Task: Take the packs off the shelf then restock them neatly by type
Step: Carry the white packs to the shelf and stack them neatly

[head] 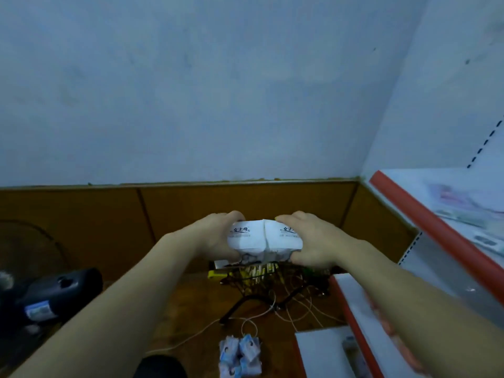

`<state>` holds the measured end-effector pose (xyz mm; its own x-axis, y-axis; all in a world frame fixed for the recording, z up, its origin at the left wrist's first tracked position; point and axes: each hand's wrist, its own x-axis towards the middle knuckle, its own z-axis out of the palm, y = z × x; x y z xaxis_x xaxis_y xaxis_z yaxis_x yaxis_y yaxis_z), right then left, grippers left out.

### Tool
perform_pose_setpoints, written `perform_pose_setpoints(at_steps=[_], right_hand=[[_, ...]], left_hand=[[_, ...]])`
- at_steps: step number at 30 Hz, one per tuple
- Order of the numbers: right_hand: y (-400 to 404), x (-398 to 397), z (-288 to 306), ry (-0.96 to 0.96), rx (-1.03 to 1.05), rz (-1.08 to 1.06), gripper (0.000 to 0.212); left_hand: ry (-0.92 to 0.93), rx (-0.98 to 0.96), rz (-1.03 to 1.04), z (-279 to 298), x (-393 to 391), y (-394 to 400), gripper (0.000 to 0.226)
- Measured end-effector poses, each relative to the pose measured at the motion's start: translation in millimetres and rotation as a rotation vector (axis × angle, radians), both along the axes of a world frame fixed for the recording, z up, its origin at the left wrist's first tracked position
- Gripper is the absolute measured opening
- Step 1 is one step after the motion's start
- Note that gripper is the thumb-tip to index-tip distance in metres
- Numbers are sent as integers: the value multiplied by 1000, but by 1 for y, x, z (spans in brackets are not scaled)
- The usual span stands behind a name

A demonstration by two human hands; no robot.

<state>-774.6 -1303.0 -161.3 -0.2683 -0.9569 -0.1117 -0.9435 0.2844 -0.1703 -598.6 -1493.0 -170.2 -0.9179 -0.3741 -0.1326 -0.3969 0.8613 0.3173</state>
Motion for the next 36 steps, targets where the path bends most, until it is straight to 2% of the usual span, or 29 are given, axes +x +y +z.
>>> perform_pose_setpoints(at_steps=[9,17,27,36], right_hand=[[47,14,89,80,-121,-213,93],[138,50,125,213,-159,-476,87],[317,124,158,327,-130,-819,88],[505,255,199,400,-107,-1161,76]], left_hand=[[128,-90,-221,99,-25,18,86],[204,-129,-516,141,-54,83,83],[273,-175,-915,184,-77,251,82],[412,-81,-1234,224,-38,456,74]])
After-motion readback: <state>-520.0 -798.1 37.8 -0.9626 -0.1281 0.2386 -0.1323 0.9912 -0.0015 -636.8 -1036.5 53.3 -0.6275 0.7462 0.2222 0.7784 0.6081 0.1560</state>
